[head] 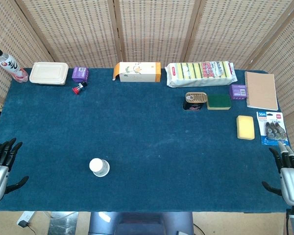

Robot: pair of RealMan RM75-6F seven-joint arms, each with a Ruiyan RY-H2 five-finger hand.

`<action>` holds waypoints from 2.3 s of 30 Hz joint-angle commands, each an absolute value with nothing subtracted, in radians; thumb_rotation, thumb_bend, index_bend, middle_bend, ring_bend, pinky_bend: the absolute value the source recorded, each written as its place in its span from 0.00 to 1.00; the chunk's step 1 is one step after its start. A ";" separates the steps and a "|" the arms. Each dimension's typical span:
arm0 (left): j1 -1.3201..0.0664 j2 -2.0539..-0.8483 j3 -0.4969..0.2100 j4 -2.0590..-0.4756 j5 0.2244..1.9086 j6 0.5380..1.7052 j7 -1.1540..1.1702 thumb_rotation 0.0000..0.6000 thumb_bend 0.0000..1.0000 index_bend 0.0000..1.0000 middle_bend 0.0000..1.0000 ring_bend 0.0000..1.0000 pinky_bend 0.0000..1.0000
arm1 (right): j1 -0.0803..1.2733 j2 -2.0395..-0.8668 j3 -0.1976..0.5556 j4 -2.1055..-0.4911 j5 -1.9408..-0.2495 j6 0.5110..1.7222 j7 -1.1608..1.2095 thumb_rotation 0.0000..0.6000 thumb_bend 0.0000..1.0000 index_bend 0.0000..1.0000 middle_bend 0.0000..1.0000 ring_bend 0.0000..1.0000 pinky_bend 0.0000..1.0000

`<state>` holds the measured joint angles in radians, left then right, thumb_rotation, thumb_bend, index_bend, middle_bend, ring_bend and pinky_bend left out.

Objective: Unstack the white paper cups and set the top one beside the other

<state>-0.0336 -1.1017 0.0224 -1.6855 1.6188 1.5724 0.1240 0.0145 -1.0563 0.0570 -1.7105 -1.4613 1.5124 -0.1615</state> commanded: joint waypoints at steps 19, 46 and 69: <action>-0.263 -1.064 -0.014 -1.873 1.581 1.199 0.236 1.00 0.16 0.00 0.00 0.00 0.05 | -0.001 -1.071 0.084 -1.690 -1.459 1.567 -0.125 1.00 0.00 0.11 0.00 0.00 0.00; -0.531 -1.213 -0.065 -2.053 1.097 0.987 0.743 1.00 0.20 0.18 0.00 0.00 0.05 | -0.009 -1.041 0.089 -1.699 -1.452 1.563 -0.062 1.00 0.00 0.11 0.00 0.00 0.00; -0.623 -1.265 -0.028 -2.038 0.962 1.050 0.774 1.00 0.23 0.32 0.00 0.00 0.05 | -0.007 -1.034 0.087 -1.703 -1.450 1.551 -0.057 1.00 0.00 0.11 0.00 0.00 0.00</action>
